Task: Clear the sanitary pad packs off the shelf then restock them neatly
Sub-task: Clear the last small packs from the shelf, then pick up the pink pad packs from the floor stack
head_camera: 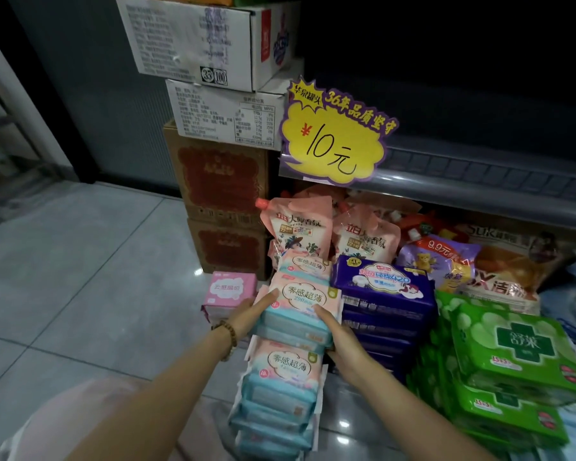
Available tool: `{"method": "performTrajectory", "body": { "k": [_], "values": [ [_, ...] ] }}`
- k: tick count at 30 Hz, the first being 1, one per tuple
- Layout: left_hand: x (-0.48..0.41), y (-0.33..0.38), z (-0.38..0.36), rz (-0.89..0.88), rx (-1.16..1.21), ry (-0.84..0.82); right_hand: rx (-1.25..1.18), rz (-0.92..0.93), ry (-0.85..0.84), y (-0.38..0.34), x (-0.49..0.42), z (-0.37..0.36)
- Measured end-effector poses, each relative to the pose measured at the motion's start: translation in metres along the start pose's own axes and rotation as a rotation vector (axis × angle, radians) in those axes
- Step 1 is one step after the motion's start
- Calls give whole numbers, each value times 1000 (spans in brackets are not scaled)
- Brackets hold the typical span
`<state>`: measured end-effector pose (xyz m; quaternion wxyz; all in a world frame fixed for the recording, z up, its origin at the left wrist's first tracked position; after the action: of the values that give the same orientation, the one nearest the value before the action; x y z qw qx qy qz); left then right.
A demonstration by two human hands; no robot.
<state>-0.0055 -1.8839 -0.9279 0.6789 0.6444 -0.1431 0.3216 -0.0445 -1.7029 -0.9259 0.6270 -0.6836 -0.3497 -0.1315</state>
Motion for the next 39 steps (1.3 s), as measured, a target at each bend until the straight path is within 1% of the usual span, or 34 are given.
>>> {"method": "performTrajectory", "body": {
  "k": [4, 8, 10, 14, 18, 24, 27, 35, 37, 39],
  "values": [
    [20, 17, -8, -33, 50, 21, -17, 7, 18, 3, -7, 5],
    [-1, 5, 1, -89, 36, 57, -72, 20, 27, 0, -10, 7],
    [-4, 0, 3, -83, 24, 58, -84, 31, 28, -3, -12, 8],
    [20, 13, -8, -44, 15, 29, -85, 45, 37, -2, -14, 12],
    [16, 7, -14, 8, 55, 15, -55, 33, 24, 1, -13, 13],
    [12, 11, -10, -51, 20, 39, -7, 50, -4, -3, -6, 20],
    [12, 17, -9, -79, -40, 60, 44, 85, 10, -12, 0, 28],
    [24, 34, -8, -200, -99, 161, 200, 195, 79, -36, 17, 58],
    [31, 42, -8, -240, -148, 195, 260, 238, 92, -46, 25, 61],
    [41, 58, -12, -323, -266, 210, 346, 293, 86, -60, 35, 62]
  ]
}}
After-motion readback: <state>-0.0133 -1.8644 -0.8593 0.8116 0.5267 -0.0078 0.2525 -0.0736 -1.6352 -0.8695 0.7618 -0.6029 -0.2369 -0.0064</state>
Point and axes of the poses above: each hand's wrist, its own x-axis away from the middle knuckle, its own z-axis out of the back of the hand, y = z × x, the point moved 10 cm from there along -x, towards the middle knuckle, and after that the axes turned 1 degree about y, right-handed, at the moved point
